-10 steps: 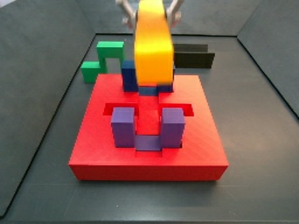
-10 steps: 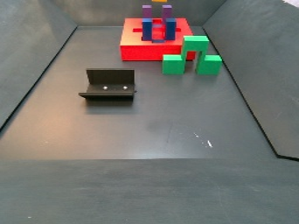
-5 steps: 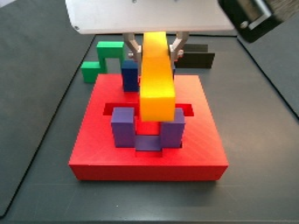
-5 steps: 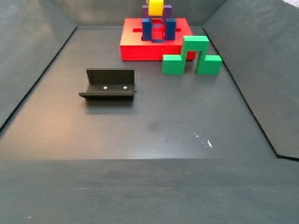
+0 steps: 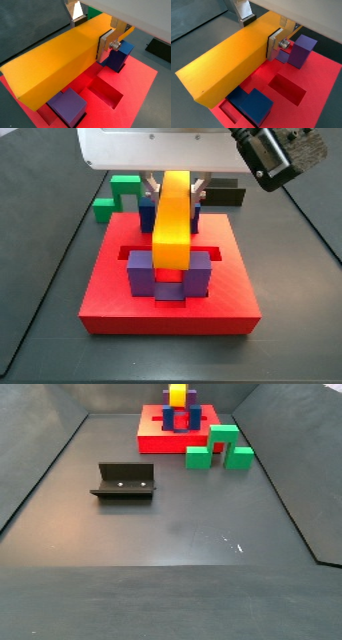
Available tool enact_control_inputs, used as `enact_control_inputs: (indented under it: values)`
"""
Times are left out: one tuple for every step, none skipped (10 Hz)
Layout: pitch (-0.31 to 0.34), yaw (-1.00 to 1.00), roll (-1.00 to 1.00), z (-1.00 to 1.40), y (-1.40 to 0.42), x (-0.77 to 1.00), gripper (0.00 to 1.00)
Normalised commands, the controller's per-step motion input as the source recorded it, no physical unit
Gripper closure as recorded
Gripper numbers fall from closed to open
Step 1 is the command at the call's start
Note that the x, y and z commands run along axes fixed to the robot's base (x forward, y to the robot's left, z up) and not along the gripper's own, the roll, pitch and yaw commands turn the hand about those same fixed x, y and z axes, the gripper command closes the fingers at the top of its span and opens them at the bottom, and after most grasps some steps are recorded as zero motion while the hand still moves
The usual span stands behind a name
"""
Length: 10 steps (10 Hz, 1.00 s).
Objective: Pick up the yellow object. Move up. Move to above the board. Insert the yellow object.
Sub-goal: Insert the yellow object.
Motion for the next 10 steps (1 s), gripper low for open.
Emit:
enact_control_inputs:
  values:
    - [0.047,0.00,0.02,-0.21,0.00,0.10,1.00]
    - [0.044,0.00,0.04,-0.22,0.00,0.11,1.00]
    - [0.049,0.00,0.04,-0.22,0.00,0.11,1.00]
    - [0.000,0.02,0.00,0.00,0.04,0.00,1.00]
    - [0.017,0.28,0.00,0.29,0.00,0.19,1.00]
    - [0.000,0.37,0.01,0.27,-0.03,0.07,1.00]
    - [0.000,0.38,0.03,0.10,-0.04,0.00,1.00]
    - [-0.014,0.41,0.02,0.01,-0.04,0.00,1.00]
    - [-0.004,0.23,0.00,0.00,-0.04,-0.05,1.00]
    - [0.000,0.02,0.04,0.00,0.00,-0.12,1.00]
